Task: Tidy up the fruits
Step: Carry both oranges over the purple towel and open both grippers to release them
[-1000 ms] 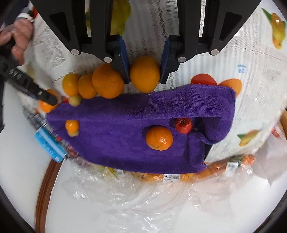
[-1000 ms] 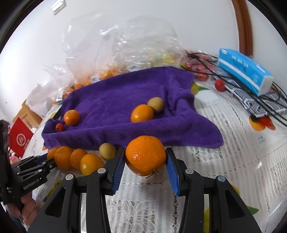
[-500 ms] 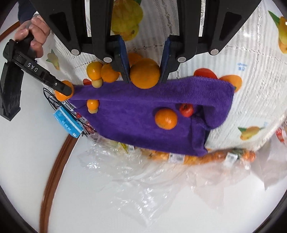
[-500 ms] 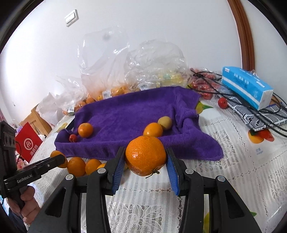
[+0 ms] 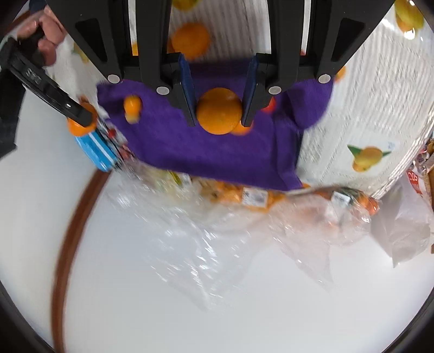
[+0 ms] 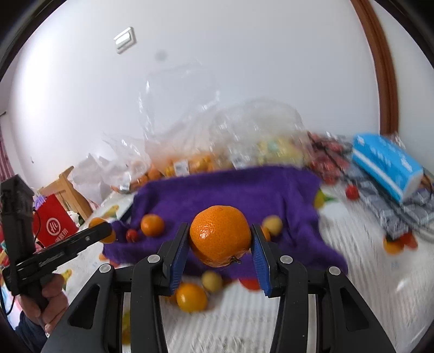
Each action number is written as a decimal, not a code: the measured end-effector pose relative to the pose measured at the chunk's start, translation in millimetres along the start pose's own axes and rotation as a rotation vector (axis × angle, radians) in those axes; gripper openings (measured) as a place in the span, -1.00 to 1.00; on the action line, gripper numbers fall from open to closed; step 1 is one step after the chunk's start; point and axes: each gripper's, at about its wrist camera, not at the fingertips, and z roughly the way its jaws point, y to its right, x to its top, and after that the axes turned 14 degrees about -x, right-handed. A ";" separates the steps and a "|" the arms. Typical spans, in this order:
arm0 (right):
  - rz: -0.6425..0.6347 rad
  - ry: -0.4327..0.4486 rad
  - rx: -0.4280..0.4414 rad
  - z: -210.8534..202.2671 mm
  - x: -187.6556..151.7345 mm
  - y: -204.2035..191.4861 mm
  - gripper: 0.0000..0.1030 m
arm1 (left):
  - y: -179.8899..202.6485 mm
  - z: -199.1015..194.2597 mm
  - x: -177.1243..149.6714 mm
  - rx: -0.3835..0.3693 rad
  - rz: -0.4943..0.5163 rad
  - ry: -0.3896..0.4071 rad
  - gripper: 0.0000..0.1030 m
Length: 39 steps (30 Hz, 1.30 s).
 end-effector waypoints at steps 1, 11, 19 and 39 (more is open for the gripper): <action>-0.005 0.009 -0.003 0.1 5.0 -2.5 -0.14 | -3.9 4.4 8.4 -0.003 -0.022 0.010 -0.40; 0.055 -0.011 0.009 50.4 25.9 -10.9 -0.14 | -23.7 31.7 7.6 0.017 -0.051 0.007 -0.40; 0.040 -0.097 -0.018 74.1 11.3 -7.3 -0.14 | -16.2 35.3 0.7 0.028 -0.001 0.015 -0.40; -0.075 -0.200 -0.052 98.1 -8.1 -25.5 -0.13 | -28.9 45.9 1.3 0.004 -0.064 -0.045 -0.40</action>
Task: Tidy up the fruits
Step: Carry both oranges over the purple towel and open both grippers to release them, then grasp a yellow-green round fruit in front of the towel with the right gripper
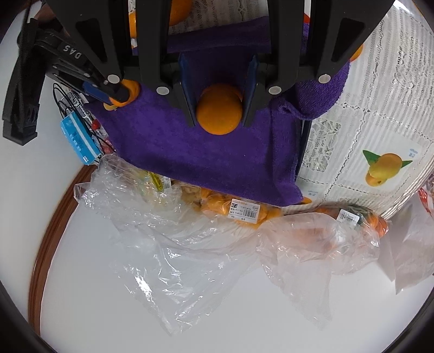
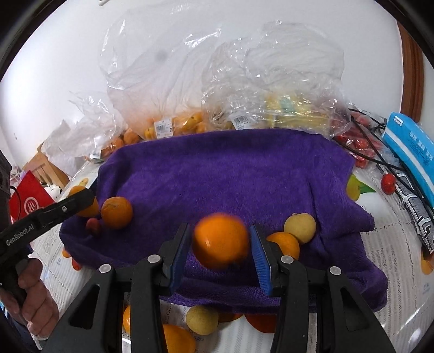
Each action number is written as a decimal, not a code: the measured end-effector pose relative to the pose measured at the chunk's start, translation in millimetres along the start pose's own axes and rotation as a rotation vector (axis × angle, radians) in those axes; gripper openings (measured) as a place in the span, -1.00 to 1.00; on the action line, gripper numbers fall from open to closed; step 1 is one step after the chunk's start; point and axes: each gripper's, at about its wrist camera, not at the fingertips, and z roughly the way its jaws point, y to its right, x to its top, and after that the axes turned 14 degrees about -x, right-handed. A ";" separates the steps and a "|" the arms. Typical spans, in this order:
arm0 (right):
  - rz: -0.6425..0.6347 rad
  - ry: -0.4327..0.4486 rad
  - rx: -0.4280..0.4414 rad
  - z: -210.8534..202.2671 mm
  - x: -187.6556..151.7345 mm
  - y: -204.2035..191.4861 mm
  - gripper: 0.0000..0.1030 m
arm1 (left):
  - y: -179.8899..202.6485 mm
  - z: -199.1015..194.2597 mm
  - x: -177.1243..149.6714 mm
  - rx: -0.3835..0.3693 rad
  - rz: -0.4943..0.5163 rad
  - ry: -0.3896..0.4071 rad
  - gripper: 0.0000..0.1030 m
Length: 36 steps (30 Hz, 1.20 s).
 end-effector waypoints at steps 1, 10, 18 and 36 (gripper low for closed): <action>0.008 0.004 0.012 -1.4 -0.4 1.3 -0.12 | 0.0 0.6 -0.2 0.001 -0.001 -0.005 -0.40; 0.035 0.076 0.013 -20.2 3.5 7.6 -0.01 | 8.8 1.3 -2.0 -0.015 0.042 -0.012 -0.43; 0.069 0.086 -0.009 -21.5 6.6 20.4 0.01 | 8.5 2.7 -1.8 -0.033 0.040 -0.031 -0.17; 0.040 0.126 -0.029 -49.8 -12.8 16.9 0.05 | 0.3 -4.6 1.1 -0.032 -0.023 -0.001 -0.09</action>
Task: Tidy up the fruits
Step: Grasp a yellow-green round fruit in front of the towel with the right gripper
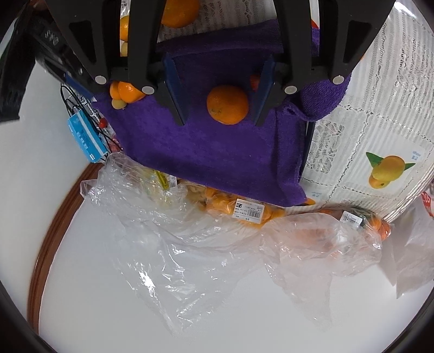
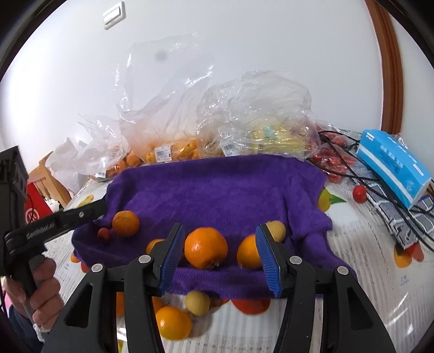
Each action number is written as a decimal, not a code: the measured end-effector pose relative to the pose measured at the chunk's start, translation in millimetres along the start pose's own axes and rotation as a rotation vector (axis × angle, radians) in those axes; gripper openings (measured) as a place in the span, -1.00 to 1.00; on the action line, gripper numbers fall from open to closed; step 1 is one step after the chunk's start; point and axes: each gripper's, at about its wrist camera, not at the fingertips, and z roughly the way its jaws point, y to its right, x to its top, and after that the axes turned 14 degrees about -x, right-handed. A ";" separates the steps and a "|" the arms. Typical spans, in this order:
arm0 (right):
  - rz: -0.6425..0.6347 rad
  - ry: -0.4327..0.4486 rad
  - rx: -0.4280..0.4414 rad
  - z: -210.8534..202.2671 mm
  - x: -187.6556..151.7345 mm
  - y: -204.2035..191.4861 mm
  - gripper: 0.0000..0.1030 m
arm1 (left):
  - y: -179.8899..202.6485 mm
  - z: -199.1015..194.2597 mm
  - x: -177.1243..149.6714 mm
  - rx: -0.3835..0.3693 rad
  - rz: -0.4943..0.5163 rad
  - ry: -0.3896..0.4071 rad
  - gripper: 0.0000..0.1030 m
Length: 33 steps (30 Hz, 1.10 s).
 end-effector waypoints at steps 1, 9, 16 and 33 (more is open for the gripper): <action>0.000 -0.001 0.004 -1.9 -2.6 0.6 0.05 | -0.1 -0.1 -0.1 0.002 0.000 0.001 -0.09; -0.017 -0.048 0.043 -12.3 -28.9 2.8 -0.21 | -0.8 -0.9 -1.5 0.005 -0.019 0.000 -0.09; -0.066 -0.101 0.051 -5.1 -36.9 -9.4 -0.41 | 8.6 -5.6 -5.2 0.009 0.014 0.009 -0.09; -0.052 -0.204 0.038 16.1 -43.7 -9.7 -0.47 | 5.4 -9.0 -3.6 0.008 0.007 0.019 -0.09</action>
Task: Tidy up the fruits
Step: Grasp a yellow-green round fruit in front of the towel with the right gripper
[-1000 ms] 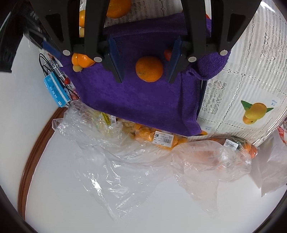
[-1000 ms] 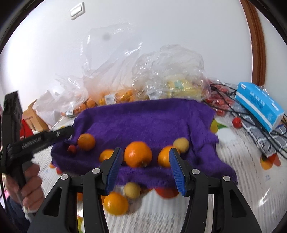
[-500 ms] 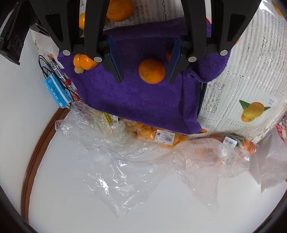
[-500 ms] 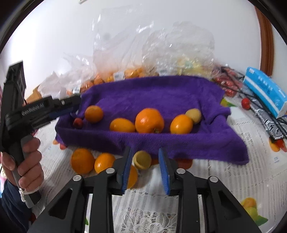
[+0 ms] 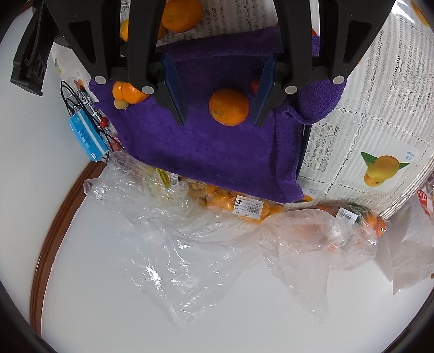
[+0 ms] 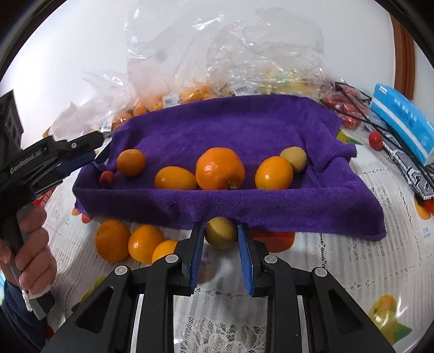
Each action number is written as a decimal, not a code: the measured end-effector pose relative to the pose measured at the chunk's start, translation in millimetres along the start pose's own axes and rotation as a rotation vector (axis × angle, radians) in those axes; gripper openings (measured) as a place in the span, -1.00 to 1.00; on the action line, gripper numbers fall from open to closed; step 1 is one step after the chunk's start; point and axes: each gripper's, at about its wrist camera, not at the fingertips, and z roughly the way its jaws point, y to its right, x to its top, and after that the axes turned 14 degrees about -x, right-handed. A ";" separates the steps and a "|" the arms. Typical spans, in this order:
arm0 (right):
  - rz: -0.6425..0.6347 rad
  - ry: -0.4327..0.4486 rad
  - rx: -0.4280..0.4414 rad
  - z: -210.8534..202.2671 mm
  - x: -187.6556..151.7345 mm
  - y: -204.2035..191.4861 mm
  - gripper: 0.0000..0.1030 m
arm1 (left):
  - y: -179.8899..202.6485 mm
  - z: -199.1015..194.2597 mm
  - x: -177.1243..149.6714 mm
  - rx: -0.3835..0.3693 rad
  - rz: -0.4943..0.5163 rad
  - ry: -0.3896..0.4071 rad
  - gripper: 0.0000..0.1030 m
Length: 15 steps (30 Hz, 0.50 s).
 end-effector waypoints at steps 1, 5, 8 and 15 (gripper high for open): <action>0.007 -0.008 -0.004 1.7 0.0 1.1 -0.47 | -0.7 0.3 0.3 -0.001 -0.005 -0.001 -0.09; -0.016 -0.024 -0.057 6.1 0.6 -4.4 -0.49 | -1.7 -0.4 1.5 -0.022 -0.021 -0.003 -0.09; -0.018 -0.021 -0.053 5.0 0.0 -2.8 -0.51 | -0.3 0.9 0.6 -0.018 -0.010 -0.006 -0.08; -0.011 0.040 -0.112 -6.3 -1.6 10.4 -0.51 | 4.9 2.4 -1.6 -0.016 0.008 -0.007 -0.08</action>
